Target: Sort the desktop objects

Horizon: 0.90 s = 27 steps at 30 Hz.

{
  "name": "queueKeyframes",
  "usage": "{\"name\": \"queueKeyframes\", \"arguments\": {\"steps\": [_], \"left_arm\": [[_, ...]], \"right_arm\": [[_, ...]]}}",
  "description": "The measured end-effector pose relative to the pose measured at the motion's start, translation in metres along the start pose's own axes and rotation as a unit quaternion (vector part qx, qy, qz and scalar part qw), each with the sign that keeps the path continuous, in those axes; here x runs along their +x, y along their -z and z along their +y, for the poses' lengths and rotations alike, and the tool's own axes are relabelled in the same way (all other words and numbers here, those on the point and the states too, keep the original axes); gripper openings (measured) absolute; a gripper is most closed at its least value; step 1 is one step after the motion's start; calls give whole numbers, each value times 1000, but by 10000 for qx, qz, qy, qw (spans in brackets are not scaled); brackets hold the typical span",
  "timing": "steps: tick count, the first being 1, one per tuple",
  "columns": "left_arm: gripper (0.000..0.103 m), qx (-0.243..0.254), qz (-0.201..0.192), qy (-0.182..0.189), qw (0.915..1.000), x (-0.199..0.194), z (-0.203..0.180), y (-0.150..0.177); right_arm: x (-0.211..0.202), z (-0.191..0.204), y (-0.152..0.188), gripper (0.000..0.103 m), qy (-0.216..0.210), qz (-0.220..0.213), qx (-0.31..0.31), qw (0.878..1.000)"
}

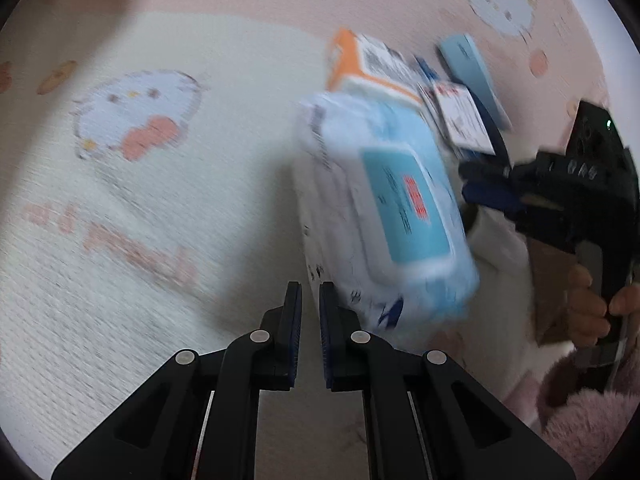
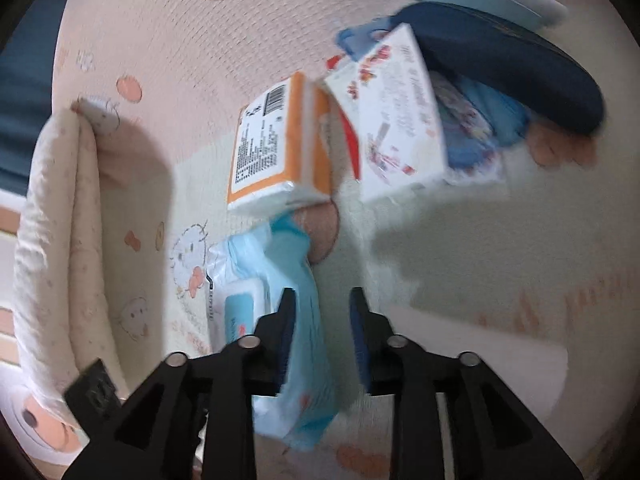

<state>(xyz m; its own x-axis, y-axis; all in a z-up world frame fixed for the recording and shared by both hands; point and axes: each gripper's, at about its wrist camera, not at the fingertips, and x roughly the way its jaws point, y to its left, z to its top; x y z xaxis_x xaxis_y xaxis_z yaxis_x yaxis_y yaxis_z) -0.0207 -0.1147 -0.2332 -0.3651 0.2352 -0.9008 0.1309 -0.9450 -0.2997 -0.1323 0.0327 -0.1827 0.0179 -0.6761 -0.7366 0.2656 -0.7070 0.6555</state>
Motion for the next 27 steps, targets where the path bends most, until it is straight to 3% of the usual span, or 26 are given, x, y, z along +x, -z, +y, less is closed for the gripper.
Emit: {"name": "queueKeyframes", "arguments": {"steps": [3,6,9,14,23,27], "left_arm": [[12,159,136,-276,9994,6,-8,2],[17,12,-18,-326,9995,-1,-5,-2],[34,-436,-282,-51,9986,-15,9,-7],[45,-763,-440,223,9959,-21,19,-15],[49,-960,-286,601,9932,0,13,-31],[49,-1114,-232,970,9888,7,13,-41]], "right_arm": [[-18,0,14,41,-165,-138,19,9998],[-27,14,24,51,-120,-154,-427,9989],[-27,26,29,54,-253,-88,-798,9964],[-10,26,26,54,-188,91,-734,9971],[18,18,23,54,-91,356,-572,9977],[32,19,21,55,-102,386,-519,9979]]}}
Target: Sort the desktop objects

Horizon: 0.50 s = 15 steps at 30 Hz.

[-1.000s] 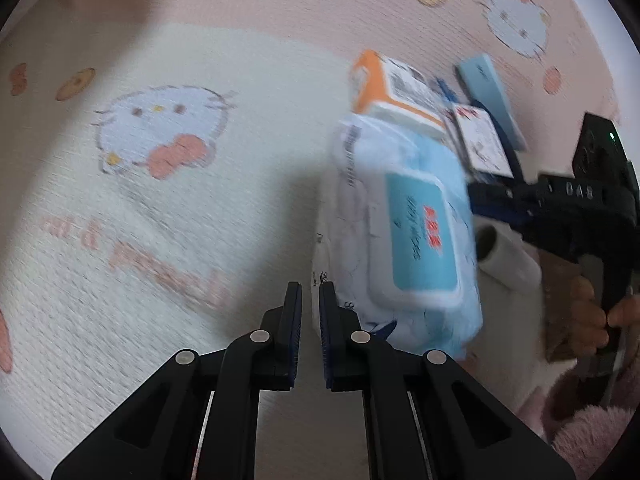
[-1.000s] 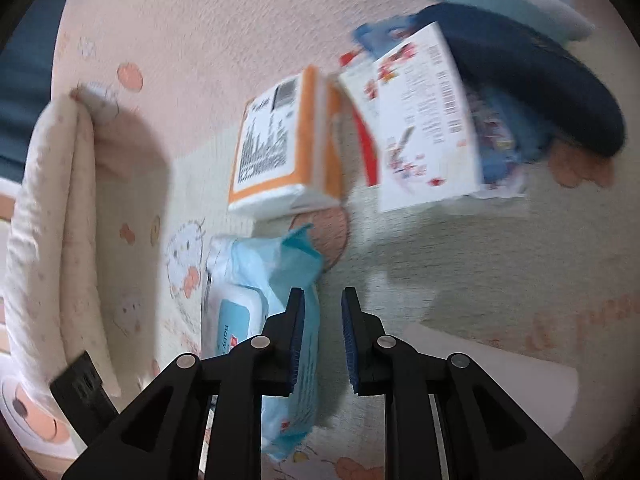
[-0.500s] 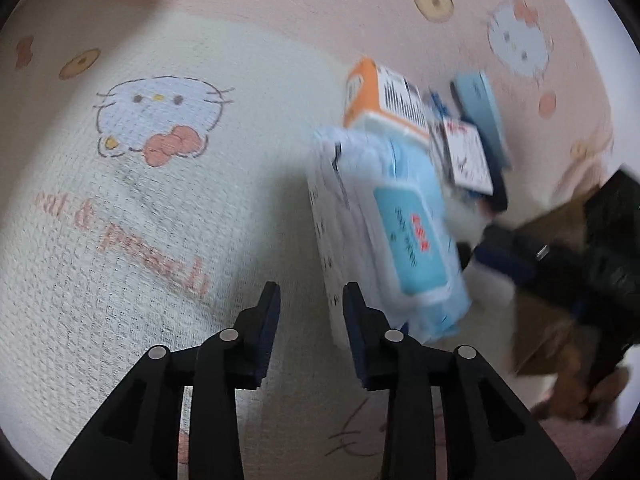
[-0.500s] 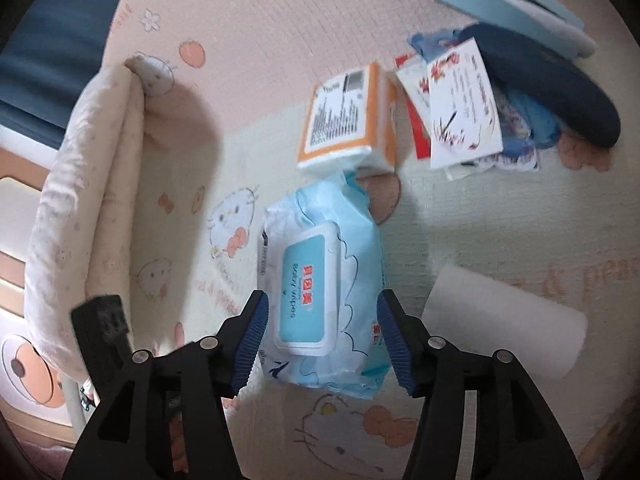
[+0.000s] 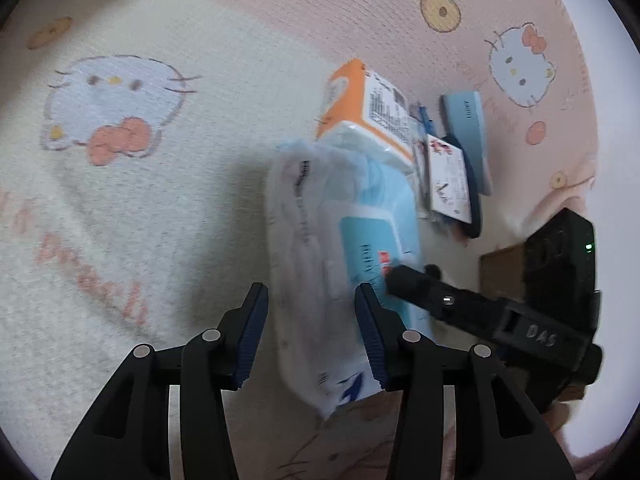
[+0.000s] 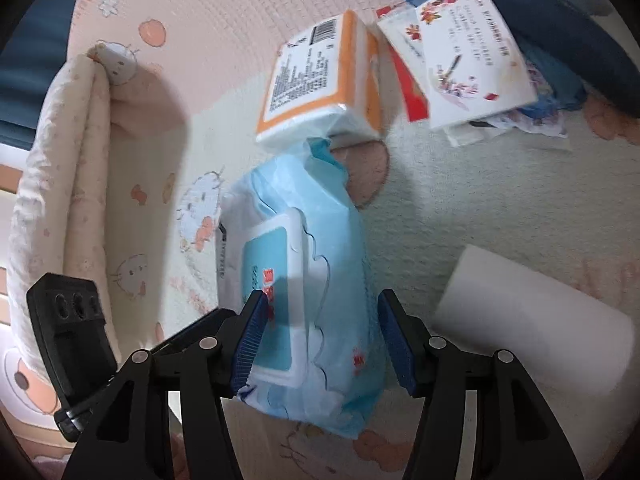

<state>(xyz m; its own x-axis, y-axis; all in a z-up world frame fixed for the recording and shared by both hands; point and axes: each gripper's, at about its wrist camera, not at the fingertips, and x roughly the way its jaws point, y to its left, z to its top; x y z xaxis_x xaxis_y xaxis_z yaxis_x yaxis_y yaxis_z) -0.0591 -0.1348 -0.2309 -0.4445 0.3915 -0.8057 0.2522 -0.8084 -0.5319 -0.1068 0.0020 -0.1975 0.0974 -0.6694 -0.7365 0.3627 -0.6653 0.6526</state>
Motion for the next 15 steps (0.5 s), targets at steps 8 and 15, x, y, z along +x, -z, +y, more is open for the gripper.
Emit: {"name": "queueKeyframes", "arguments": {"steps": [8,15], "left_arm": [[49,-109,-74,66,9999,6,-1,-3],[46,-462,10,441,9980,8,15,-4]], "right_arm": [[13,-3,-7,55,-262,72,174,9995],[14,8,-11,49,-154,115,-156,9997]]}}
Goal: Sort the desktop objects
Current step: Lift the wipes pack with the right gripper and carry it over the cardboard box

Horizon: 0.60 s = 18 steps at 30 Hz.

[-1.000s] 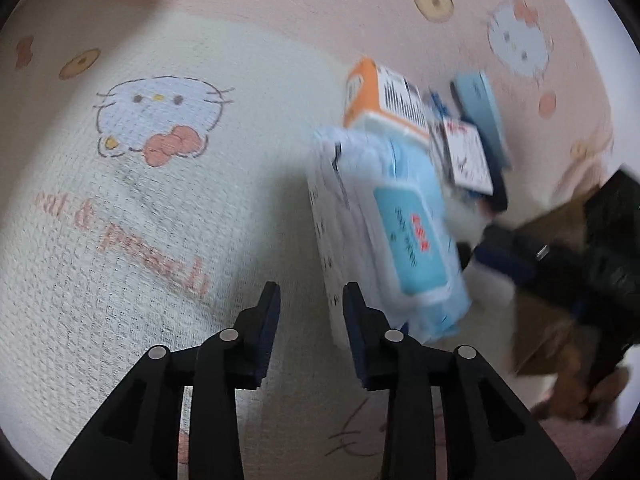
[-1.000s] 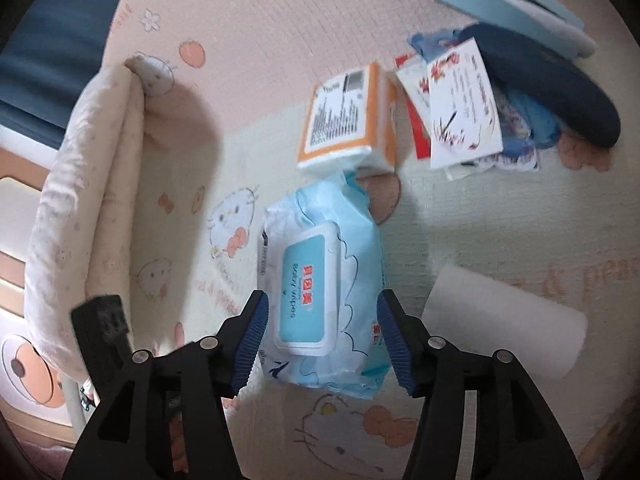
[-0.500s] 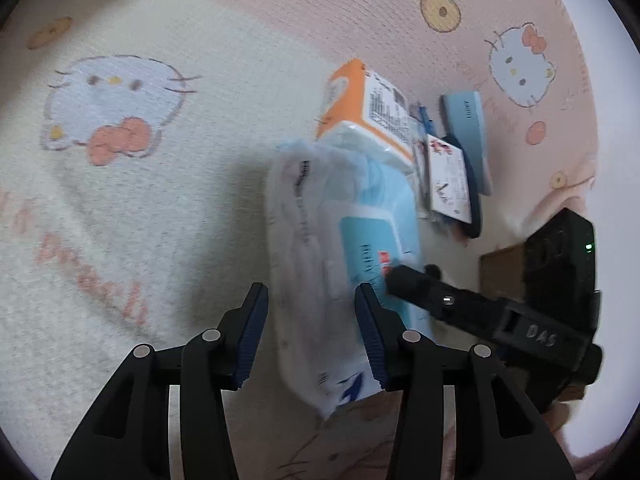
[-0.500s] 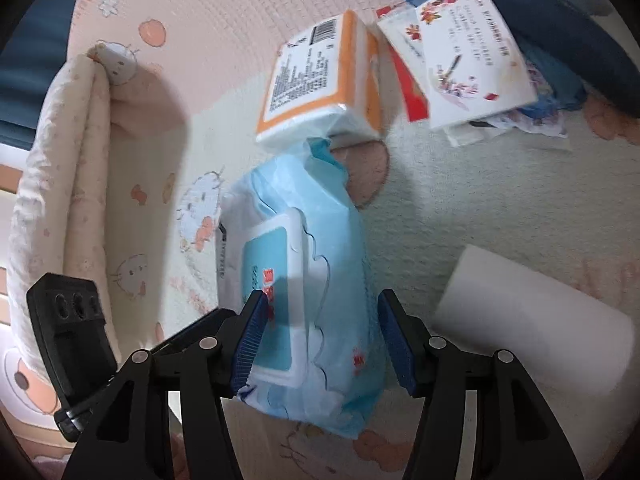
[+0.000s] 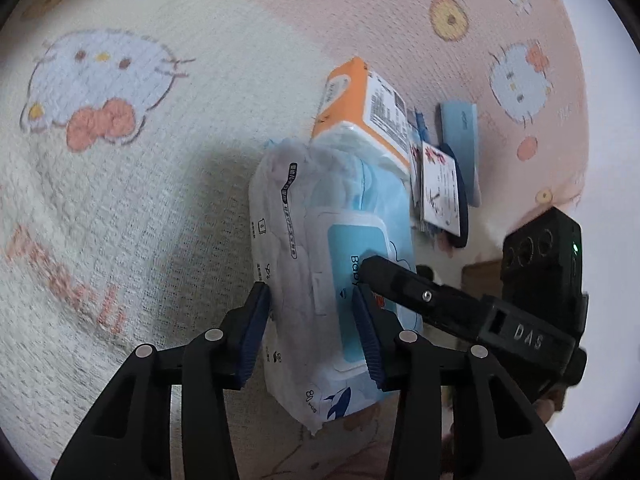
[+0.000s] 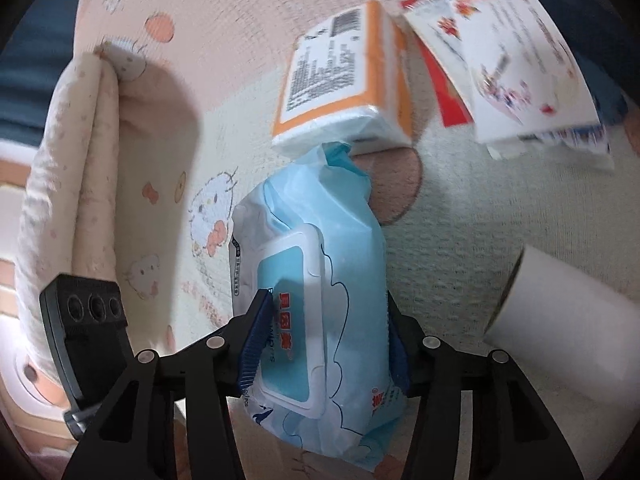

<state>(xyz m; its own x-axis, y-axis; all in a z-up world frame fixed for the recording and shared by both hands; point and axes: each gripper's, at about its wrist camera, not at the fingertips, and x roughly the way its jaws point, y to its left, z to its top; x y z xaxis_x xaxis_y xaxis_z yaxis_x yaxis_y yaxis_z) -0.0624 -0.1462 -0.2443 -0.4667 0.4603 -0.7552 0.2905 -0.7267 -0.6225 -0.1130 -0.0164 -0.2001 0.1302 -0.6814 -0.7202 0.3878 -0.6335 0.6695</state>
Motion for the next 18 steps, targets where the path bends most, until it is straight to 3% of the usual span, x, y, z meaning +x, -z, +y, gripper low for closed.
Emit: {"name": "queueKeyframes", "arguments": {"steps": [6,9,18], "left_arm": [[42,40,-88,-39,9999,-4,-8,4],[41,-104,-188,59,9998,-11,-8,4],[40,371,-722,285,9963,-48,-44,-2]], "right_arm": [[-9,31,0,41,701,-143,-825,9940],[-17,40,2,41,807,-191,-1018,9913],[-60,73,0,41,927,-793,-1275,9843]]}}
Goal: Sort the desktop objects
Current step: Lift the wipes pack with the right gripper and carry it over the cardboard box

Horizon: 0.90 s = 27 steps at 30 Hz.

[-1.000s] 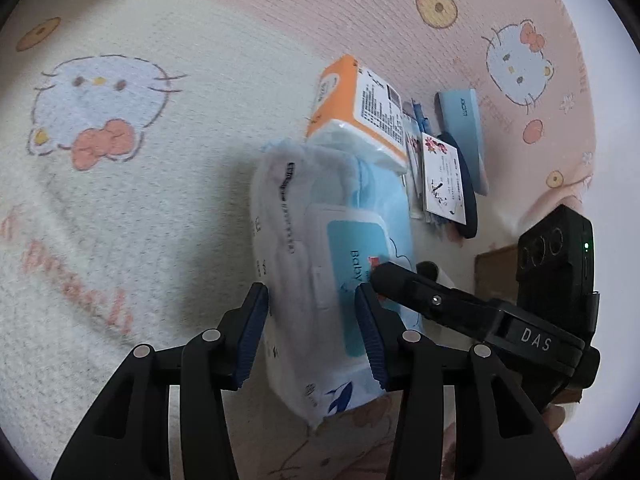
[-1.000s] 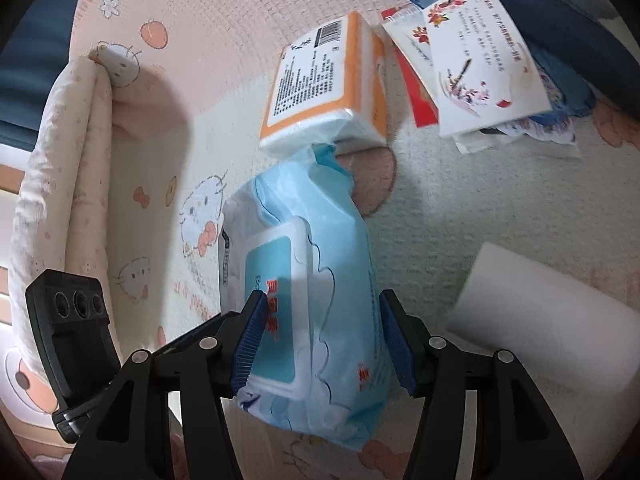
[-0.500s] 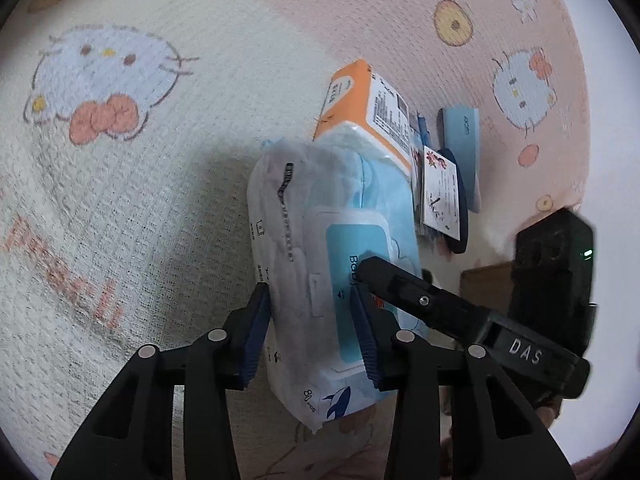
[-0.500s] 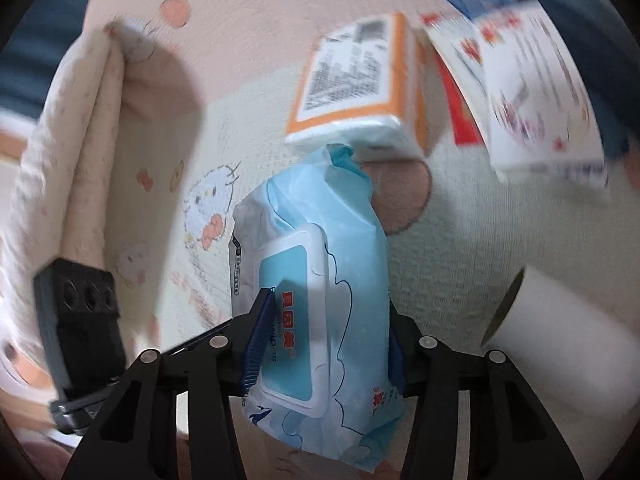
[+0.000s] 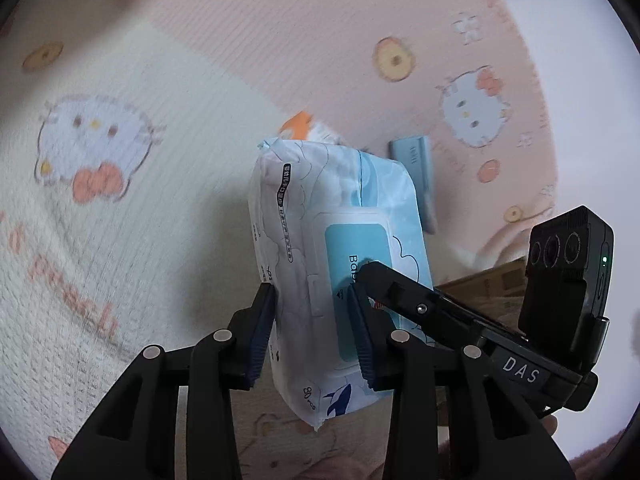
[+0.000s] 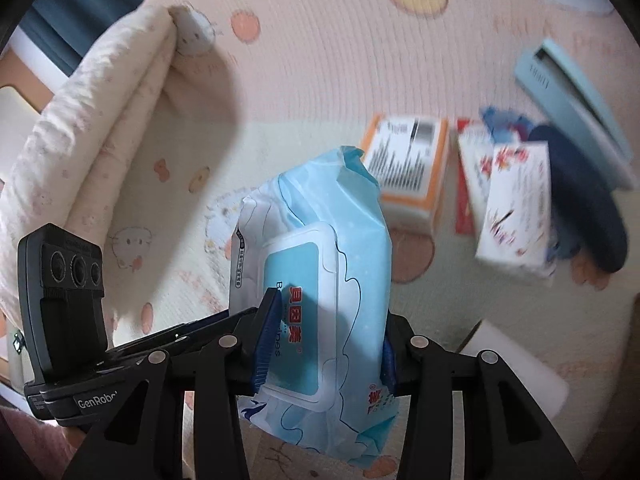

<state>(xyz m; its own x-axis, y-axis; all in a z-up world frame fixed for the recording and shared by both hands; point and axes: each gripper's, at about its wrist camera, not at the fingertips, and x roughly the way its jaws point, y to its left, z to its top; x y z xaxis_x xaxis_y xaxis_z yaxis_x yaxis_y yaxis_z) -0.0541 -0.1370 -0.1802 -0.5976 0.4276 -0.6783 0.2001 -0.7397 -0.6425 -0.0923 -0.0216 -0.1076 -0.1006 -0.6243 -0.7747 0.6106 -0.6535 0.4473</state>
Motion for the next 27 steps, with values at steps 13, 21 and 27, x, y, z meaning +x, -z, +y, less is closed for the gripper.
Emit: {"name": "queueKeyframes", "arguments": {"steps": [13,21,27], "left_arm": [[40,843,-278,626,9941,-15,-88,1],[40,1445,-277,919,9848,-14,-164,13],[39,1849,-102,1122,9763,0,-224,25]], "right_arm": [[-103,-2,-4,40,607,-799,29,9949],[-176,-27,10,40,907,-1335,154,9868],[-230,-60,33,40,1131,-1693,414,9782]]}}
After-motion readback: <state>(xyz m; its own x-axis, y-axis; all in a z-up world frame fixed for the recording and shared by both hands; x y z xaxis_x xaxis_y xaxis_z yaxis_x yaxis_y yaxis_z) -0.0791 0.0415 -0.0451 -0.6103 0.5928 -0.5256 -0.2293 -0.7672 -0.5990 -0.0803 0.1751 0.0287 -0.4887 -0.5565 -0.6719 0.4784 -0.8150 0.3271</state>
